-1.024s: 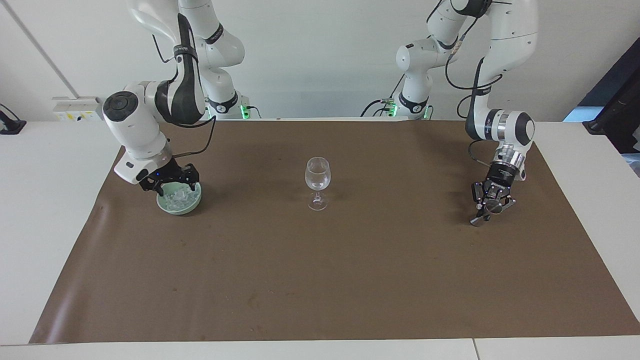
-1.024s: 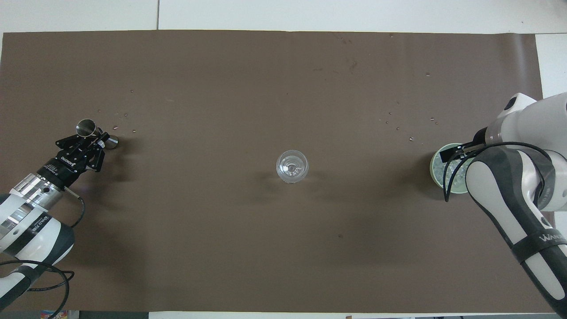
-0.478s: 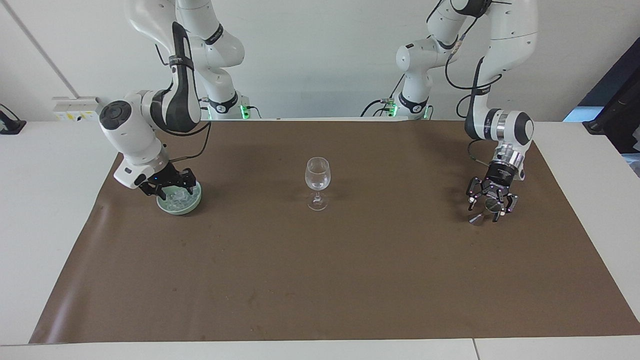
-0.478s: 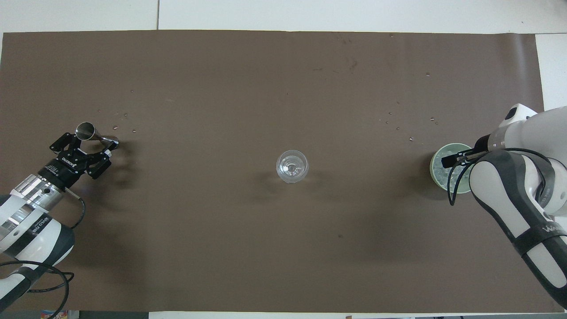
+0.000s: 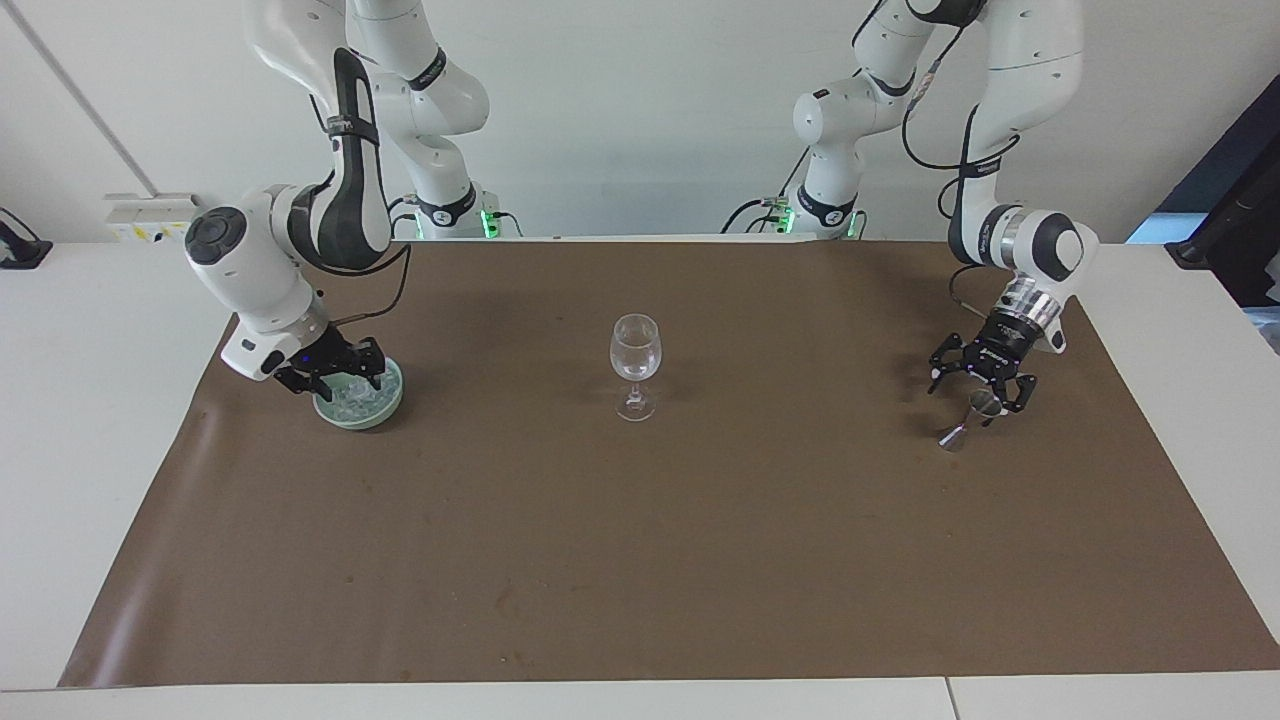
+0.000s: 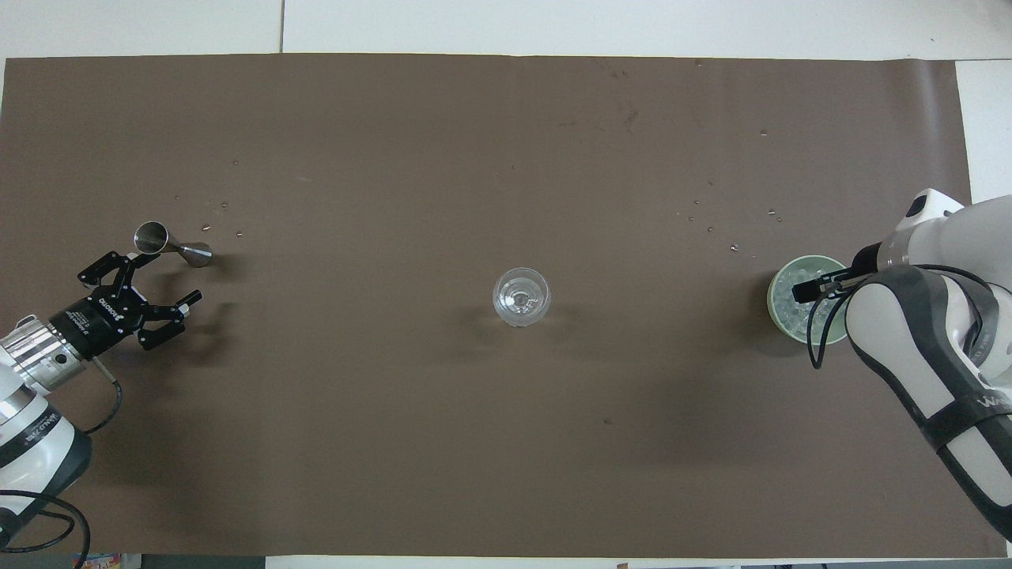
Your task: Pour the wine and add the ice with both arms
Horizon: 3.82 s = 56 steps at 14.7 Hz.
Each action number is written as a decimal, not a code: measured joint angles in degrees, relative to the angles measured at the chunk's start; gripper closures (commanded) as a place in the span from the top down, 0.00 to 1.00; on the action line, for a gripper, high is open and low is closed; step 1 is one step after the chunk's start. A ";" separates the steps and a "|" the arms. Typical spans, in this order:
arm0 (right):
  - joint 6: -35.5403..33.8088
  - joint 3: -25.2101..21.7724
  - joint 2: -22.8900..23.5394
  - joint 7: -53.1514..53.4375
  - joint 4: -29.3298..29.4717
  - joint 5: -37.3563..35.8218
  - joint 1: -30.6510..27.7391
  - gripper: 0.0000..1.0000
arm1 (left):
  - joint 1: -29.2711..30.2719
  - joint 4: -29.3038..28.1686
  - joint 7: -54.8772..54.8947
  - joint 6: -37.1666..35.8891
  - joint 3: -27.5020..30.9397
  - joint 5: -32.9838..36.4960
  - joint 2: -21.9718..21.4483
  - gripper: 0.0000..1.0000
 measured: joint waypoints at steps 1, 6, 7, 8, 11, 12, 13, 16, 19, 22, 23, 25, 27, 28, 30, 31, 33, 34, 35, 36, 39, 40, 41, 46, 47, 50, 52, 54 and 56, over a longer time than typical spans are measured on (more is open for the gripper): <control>0.00 0.00 0.00 -0.02 -0.10 0.00 0.00 0.65 | 0.96 0.89 0.12 -1.00 0.02 5.30 -0.24 1.00; 0.01 0.00 0.00 -0.93 -0.56 0.03 0.00 0.63 | 2.06 9.33 0.16 -4.95 -0.08 28.89 -0.43 1.00; 0.05 0.00 0.00 -1.44 -0.75 0.03 0.00 0.62 | 2.05 11.10 0.21 -6.05 -0.14 33.30 -0.45 1.00; 0.22 0.00 0.00 -1.84 -0.95 0.04 0.00 0.61 | 2.02 13.10 0.25 -6.97 -0.21 38.03 -0.47 1.00; 1.57 0.00 0.01 -2.11 -1.92 0.05 -0.02 0.58 | 0.65 20.34 0.38 -8.15 -0.56 53.41 -0.51 1.00; 1.67 0.00 0.00 -2.22 -2.05 0.05 -0.04 0.58 | -0.51 22.33 0.37 -8.22 -0.63 56.74 -0.50 1.00; 1.69 -0.01 0.00 -2.44 -2.10 0.05 -0.12 0.58 | -1.78 24.11 0.35 -8.23 -0.69 59.24 -0.48 1.00; 1.70 -0.02 0.00 -3.45 -2.16 0.05 -0.86 0.54 | -4.77 29.03 0.32 -9.00 -0.87 63.78 -0.47 1.00; 1.70 -0.02 0.00 -3.53 -2.19 0.05 -1.02 0.45 | -8.24 35.09 0.48 -13.68 -1.12 71.09 -0.94 1.00; 1.70 -0.02 0.00 -3.53 -2.26 0.05 -1.02 0.45 | -13.48 38.30 0.95 -14.94 -1.34 76.22 -2.18 1.00; 1.70 -0.02 0.00 -3.53 -2.28 0.05 -1.02 0.45 | -15.46 38.57 1.72 -14.96 -1.43 78.32 -2.73 1.00; 1.70 -0.01 0.00 -3.53 -2.31 0.05 -1.02 0.45 | -19.36 38.64 3.85 -15.02 -1.57 81.61 -4.03 1.00; 1.70 0.02 0.00 -3.53 -2.33 0.06 -1.01 0.43 | -21.65 38.65 7.97 -15.21 -1.67 82.54 -5.16 1.00; 1.69 0.05 0.00 -3.53 -2.34 0.06 -1.01 0.40 | -21.96 38.66 10.68 -15.83 -1.68 82.61 -5.72 1.00; 1.69 0.12 0.00 -3.53 -2.35 0.06 -1.00 0.37 | -21.87 38.71 14.64 -17.70 -1.63 82.71 -6.78 1.00; 1.69 0.16 0.00 -3.53 -2.35 0.06 -0.97 0.36 | -21.79 38.89 16.58 -18.69 -1.64 82.88 -7.26 1.00; 1.68 0.18 0.00 -3.53 -2.36 0.06 -0.85 0.28 | -21.59 40.78 21.11 -21.94 -1.90 83.68 -7.54 1.00; 1.68 0.18 0.00 -3.53 -2.36 0.06 -0.83 0.25 | -21.17 42.27 23.23 -24.25 -2.16 83.96 -7.51 1.00; 1.68 0.18 0.00 -3.53 -2.37 0.06 -0.83 0.22 | -20.66 43.88 25.66 -26.64 -2.32 84.14 -7.39 1.00; 1.68 0.18 0.00 -3.53 -2.37 0.06 -0.83 0.19 | -20.01 45.73 28.35 -29.51 -2.42 84.44 -7.16 1.00; 1.68 0.18 -0.02 -3.53 -2.37 0.07 -0.82 0.18 | -17.84 50.07 34.17 -37.02 -4.01 85.18 -6.40 1.00; 1.68 0.18 -0.02 -3.53 -2.37 0.07 -0.82 0.18 | -17.22 50.72 34.96 -38.28 -4.95 85.40 -6.27 1.00; 1.68 0.19 -0.02 -3.53 -2.37 0.07 -0.81 0.18 | -17.10 51.06 35.26 -38.88 -5.56 85.65 -6.18 1.00; -2.16 0.24 -0.06 -3.53 0.14 0.07 -0.78 0.18 | -17.10 51.40 35.32 -39.81 -6.61 85.99 -6.89 1.00; -3.66 0.25 -0.09 -3.53 1.43 0.07 -0.77 0.18 | -17.10 51.12 35.32 -40.11 -6.61 85.99 -7.31 1.00; -9.66 0.45 -0.63 -3.44 6.14 0.12 -0.62 0.18 | -17.10 50.01 35.32 -40.25 -6.61 85.99 -8.28 1.00; -15.76 0.78 -0.83 -2.39 11.57 0.27 -0.31 0.18 | -17.10 49.61 35.39 -40.45 -6.61 85.99 -8.54 1.00; -21.10 1.07 -0.99 1.92 17.38 0.38 2.08 0.18 | -17.10 49.17 35.42 -40.88 -6.60 85.99 -8.68 1.00; -25.69 1.29 -1.04 9.65 22.89 0.42 6.51 0.18 | -17.10 48.37 35.42 -40.88 -6.60 85.99 -9.03 1.00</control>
